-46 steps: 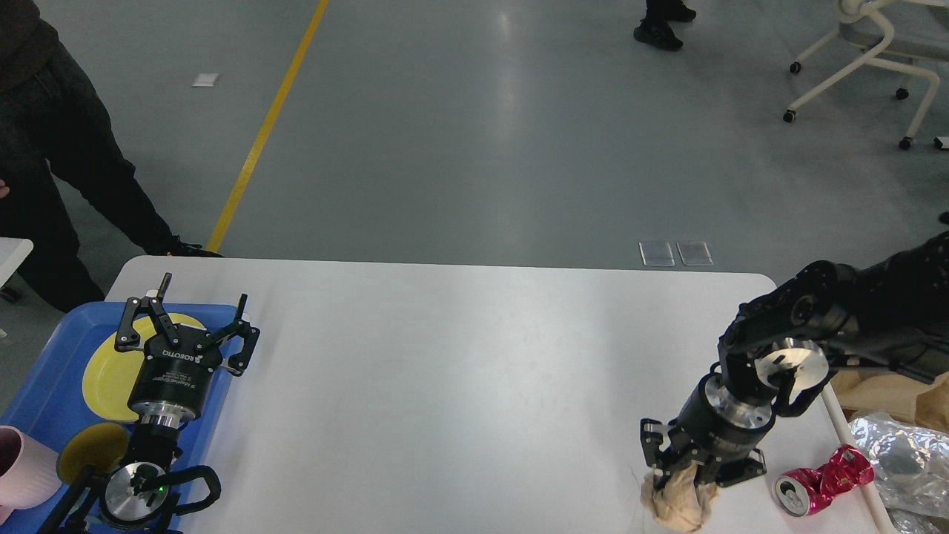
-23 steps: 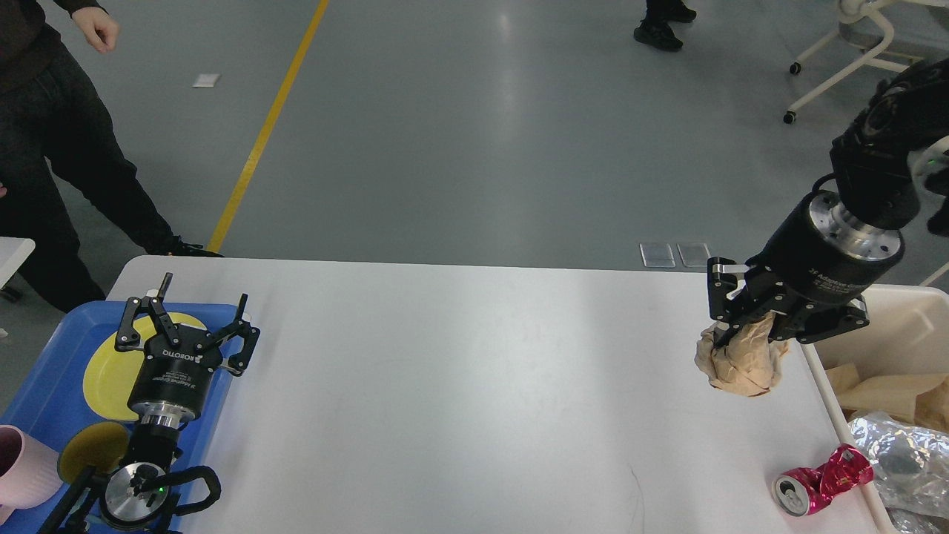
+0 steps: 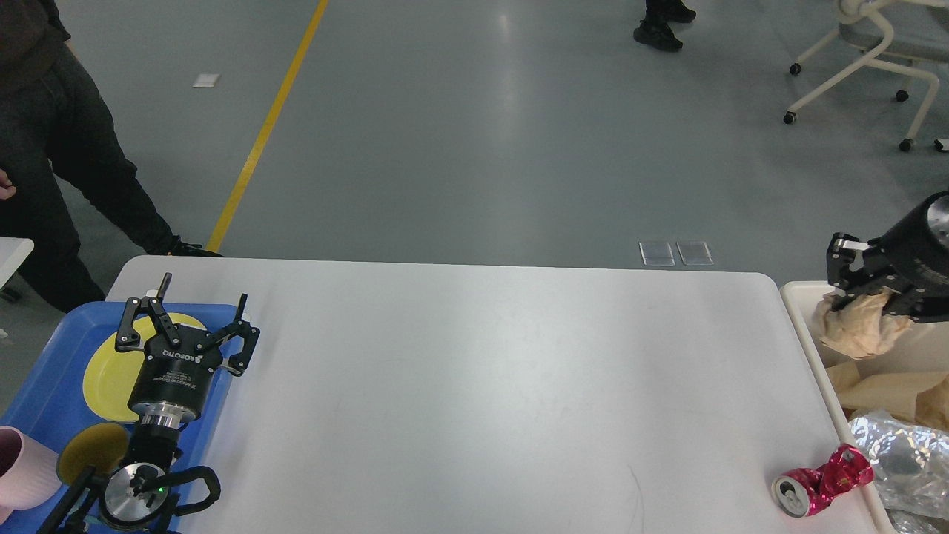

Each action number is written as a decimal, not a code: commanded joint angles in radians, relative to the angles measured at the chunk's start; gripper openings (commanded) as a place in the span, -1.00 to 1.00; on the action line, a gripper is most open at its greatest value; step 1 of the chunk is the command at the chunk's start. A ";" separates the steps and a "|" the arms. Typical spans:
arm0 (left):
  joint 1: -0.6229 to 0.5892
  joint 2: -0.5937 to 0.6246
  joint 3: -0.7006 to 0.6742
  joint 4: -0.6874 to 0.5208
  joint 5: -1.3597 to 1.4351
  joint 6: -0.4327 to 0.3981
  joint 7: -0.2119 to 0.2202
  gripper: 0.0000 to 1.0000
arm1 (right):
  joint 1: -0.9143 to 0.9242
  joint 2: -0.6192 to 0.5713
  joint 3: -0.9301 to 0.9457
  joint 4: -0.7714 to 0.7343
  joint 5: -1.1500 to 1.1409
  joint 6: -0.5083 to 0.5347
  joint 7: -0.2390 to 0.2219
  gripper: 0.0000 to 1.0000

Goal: Tidy desktop
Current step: 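Lift the paper scrap and carry it into the white bin, then release the paper scrap in the bin and raise the right gripper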

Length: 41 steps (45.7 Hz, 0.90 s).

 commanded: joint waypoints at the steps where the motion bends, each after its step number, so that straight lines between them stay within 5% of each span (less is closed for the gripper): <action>1: 0.000 0.000 0.000 0.000 0.000 0.000 0.000 0.93 | -0.174 -0.096 0.012 -0.188 0.000 -0.028 -0.001 -1.00; 14: 0.000 0.000 0.000 0.000 0.000 0.001 -0.001 0.93 | -0.732 -0.176 0.255 -0.559 -0.003 -0.251 -0.004 -1.00; 28: 0.000 0.000 0.000 0.000 -0.001 0.000 0.000 0.93 | -1.435 0.106 0.505 -1.239 0.006 -0.400 -0.006 -1.00; 41: 0.000 0.000 0.000 0.000 -0.001 0.001 0.000 0.93 | -1.534 0.174 0.513 -1.304 0.010 -0.466 -0.010 -1.00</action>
